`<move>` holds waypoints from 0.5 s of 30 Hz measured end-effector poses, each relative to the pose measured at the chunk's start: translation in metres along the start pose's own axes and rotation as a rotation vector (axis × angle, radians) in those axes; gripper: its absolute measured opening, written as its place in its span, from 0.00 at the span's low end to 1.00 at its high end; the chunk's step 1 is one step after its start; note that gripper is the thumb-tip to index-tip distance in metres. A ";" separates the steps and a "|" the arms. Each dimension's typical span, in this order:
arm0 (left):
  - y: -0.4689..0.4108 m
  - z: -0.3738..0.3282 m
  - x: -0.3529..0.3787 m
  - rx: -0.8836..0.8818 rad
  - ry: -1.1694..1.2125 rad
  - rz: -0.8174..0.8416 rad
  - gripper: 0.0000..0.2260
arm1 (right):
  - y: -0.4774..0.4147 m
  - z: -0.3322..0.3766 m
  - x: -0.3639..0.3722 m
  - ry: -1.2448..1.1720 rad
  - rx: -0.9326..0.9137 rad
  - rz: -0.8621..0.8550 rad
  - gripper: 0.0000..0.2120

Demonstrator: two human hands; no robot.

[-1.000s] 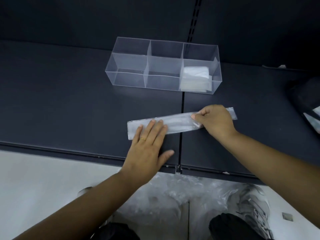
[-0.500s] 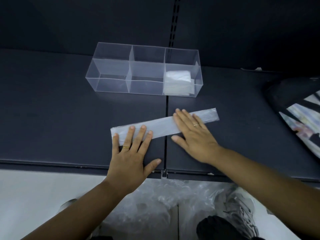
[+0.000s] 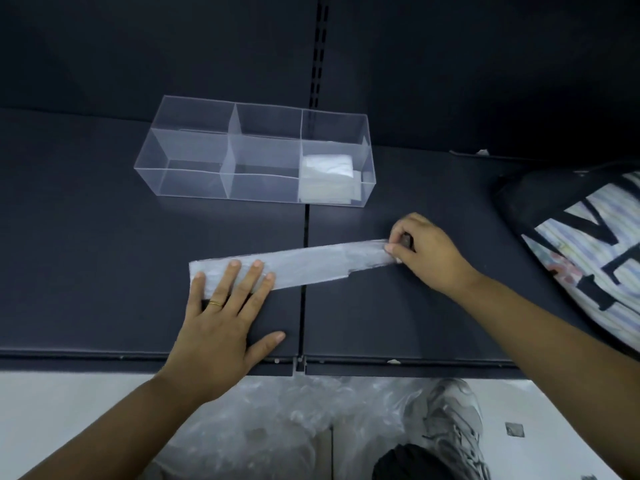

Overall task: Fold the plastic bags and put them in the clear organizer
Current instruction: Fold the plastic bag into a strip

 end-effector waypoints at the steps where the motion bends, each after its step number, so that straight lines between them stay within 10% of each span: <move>1: -0.002 0.005 0.000 0.030 -0.006 -0.010 0.33 | 0.008 -0.003 -0.002 -0.074 0.058 0.019 0.08; 8: -0.016 -0.001 -0.017 0.246 0.072 -0.057 0.35 | 0.089 0.008 -0.001 -0.640 0.562 0.401 0.14; 15: 0.001 -0.119 -0.045 0.242 0.689 -0.145 0.28 | 0.133 0.086 -0.008 -0.990 0.525 0.661 0.14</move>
Point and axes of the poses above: each hand's wrist, its own y-axis away from the middle knuckle, its own x-axis out of the palm, z = x × y, the point moved 5 cm from there along -y, towards the middle knuckle, and after that the axes turned 1 degree about -z, right-handed, at the moved point
